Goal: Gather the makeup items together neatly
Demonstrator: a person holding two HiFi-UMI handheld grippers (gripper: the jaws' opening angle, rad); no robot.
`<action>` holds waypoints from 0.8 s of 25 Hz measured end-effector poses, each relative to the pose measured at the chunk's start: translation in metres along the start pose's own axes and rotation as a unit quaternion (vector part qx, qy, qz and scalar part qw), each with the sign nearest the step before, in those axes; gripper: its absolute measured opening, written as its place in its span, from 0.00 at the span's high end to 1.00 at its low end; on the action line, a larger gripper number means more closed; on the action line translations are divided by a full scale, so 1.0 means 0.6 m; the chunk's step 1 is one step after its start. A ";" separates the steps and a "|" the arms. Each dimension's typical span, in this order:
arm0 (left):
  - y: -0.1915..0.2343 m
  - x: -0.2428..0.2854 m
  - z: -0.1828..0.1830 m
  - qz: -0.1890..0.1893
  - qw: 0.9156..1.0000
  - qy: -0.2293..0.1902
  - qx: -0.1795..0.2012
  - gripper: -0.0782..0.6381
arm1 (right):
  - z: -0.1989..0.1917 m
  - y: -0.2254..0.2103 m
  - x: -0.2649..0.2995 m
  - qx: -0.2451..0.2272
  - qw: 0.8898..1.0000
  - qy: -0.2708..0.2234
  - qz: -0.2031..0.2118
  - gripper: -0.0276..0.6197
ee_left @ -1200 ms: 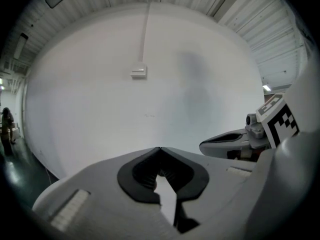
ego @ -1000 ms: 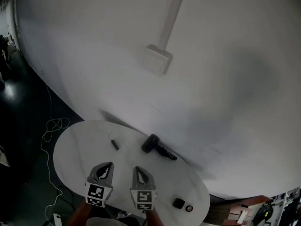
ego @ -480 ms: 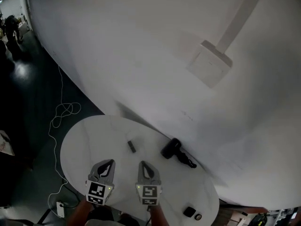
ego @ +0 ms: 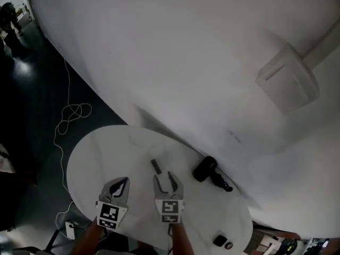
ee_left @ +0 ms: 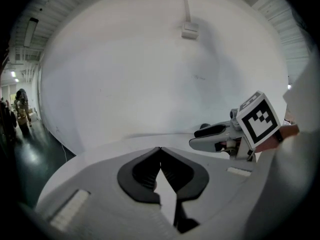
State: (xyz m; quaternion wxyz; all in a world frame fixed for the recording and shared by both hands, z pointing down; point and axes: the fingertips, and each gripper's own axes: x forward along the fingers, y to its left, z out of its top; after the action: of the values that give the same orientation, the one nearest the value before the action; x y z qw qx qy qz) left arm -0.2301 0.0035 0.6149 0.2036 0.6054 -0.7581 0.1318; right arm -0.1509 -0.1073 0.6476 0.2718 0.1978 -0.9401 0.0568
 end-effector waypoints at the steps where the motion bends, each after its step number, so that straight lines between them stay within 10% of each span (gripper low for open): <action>1: 0.004 0.003 -0.007 -0.001 1.000 0.003 -0.002 0.88 | -0.006 0.002 0.011 0.000 1.000 0.006 0.002 0.62; 20: 0.049 0.052 -0.074 -0.016 0.999 0.036 -0.034 0.88 | -0.073 0.009 0.124 -0.005 0.997 0.075 0.007 0.62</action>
State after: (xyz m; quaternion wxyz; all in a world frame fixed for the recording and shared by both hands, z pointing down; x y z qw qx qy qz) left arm -0.2579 0.0034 0.6699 0.2537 0.6051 -0.7443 0.1242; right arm -0.1890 -0.1184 0.7244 0.3426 0.1854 -0.9185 0.0685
